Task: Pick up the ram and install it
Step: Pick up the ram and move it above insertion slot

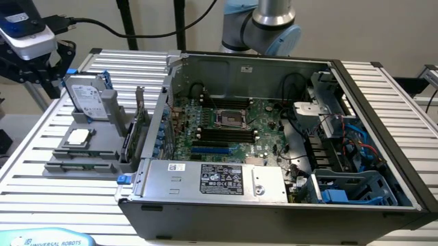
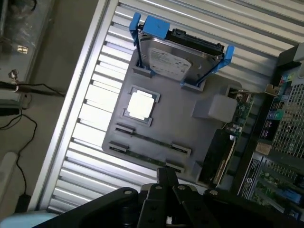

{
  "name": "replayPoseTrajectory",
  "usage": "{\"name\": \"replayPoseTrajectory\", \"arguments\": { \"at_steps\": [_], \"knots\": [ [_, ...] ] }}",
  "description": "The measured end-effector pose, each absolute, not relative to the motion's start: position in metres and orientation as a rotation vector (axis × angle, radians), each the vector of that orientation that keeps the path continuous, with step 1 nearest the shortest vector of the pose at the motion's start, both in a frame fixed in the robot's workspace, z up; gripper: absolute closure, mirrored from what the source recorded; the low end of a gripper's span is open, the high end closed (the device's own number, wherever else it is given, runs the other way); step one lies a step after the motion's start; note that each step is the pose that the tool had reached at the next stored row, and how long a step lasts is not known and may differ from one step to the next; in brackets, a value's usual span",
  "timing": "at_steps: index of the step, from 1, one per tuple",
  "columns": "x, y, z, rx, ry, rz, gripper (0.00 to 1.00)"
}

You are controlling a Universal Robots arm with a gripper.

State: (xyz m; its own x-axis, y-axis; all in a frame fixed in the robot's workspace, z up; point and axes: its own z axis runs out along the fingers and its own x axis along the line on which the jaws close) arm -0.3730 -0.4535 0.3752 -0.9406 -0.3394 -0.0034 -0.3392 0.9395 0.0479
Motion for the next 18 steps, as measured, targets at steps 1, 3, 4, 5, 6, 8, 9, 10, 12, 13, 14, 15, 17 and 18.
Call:
{"name": "replayPoseTrajectory", "arguments": {
  "at_steps": [1, 3, 4, 5, 6, 8, 9, 10, 12, 13, 14, 15, 17, 18],
  "knots": [
    [-0.373, -0.4536, 0.375, 0.568, -3.083, -0.075, 0.89],
    [-0.373, -0.4536, 0.3746, 0.624, -3.071, -0.075, 0.89],
    [-0.373, -0.4536, 0.3745, 0.651, -3.064, -0.075, 0.89],
    [-0.373, -0.4536, 0.3742, 0.679, -3.057, -0.075, 0.89],
    [-0.373, -0.4536, 0.374, 0.706, -3.051, -0.075, 0.89],
    [-0.373, -0.4536, 0.3735, 0.761, -3.036, -0.075, 0.89],
    [-0.373, -0.4535, 0.3733, 0.788, -3.028, -0.075, 0.89],
    [-0.373, -0.4536, 0.3731, 0.815, -3.021, -0.074, 0.89],
    [-0.373, -0.4535, 0.3724, 0.87, -3.004, -0.074, 0.89],
    [-0.3729, -0.4535, 0.372, 0.897, -2.996, -0.074, 0.89],
    [-0.373, -0.4535, 0.3713, 0.926, -2.987, -0.074, 0.89],
    [-0.373, -0.4535, 0.3708, 0.953, -2.978, -0.073, 0.89],
    [-0.373, -0.4535, 0.3699, 1.005, -2.96, -0.073, 0.89],
    [-0.373, -0.4535, 0.3694, 1.033, -2.95, -0.073, 0.89]
  ]
}}
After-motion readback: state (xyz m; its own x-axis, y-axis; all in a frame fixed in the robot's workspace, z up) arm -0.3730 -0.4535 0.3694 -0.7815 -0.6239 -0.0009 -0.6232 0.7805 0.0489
